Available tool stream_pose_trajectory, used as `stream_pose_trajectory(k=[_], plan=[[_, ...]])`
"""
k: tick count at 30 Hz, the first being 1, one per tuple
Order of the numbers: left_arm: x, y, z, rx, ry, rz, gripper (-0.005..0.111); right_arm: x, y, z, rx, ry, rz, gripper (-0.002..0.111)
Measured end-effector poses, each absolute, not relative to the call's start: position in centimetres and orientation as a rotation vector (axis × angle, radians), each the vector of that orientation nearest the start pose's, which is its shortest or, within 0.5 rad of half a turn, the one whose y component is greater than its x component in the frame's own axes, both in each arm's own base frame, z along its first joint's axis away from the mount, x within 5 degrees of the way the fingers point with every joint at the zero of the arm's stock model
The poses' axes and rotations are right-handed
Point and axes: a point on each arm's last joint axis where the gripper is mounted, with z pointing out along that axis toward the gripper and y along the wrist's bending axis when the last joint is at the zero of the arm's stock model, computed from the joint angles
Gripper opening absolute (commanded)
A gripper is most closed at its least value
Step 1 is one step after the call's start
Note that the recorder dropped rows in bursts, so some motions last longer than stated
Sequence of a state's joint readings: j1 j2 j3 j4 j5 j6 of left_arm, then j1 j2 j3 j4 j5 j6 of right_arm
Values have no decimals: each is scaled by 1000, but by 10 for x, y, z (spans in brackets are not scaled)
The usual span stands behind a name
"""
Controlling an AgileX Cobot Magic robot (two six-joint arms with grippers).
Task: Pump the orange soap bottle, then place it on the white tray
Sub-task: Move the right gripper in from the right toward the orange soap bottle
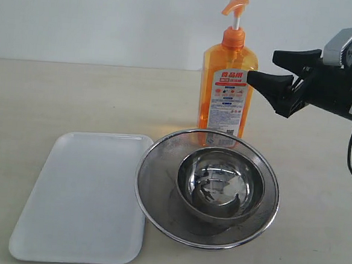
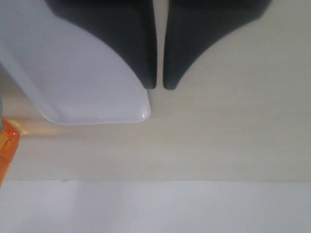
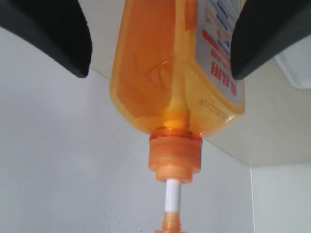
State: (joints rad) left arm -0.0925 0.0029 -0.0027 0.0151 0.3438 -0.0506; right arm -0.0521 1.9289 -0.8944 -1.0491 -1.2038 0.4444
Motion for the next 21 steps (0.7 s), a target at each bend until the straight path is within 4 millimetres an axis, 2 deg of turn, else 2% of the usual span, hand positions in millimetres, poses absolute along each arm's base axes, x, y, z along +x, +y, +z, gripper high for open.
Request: stream_pose_trajectory(k=[6, 12, 21], plan=[[53, -4, 183, 48, 1828, -86, 5, 365, 58, 175, -855, 1419, 636, 72], [53, -4, 183, 48, 1828, -86, 5, 376, 58, 167, -877, 1412, 640, 86], [53, -4, 183, 48, 1828, -86, 5, 385, 58, 157, -921, 1396, 619, 86]])
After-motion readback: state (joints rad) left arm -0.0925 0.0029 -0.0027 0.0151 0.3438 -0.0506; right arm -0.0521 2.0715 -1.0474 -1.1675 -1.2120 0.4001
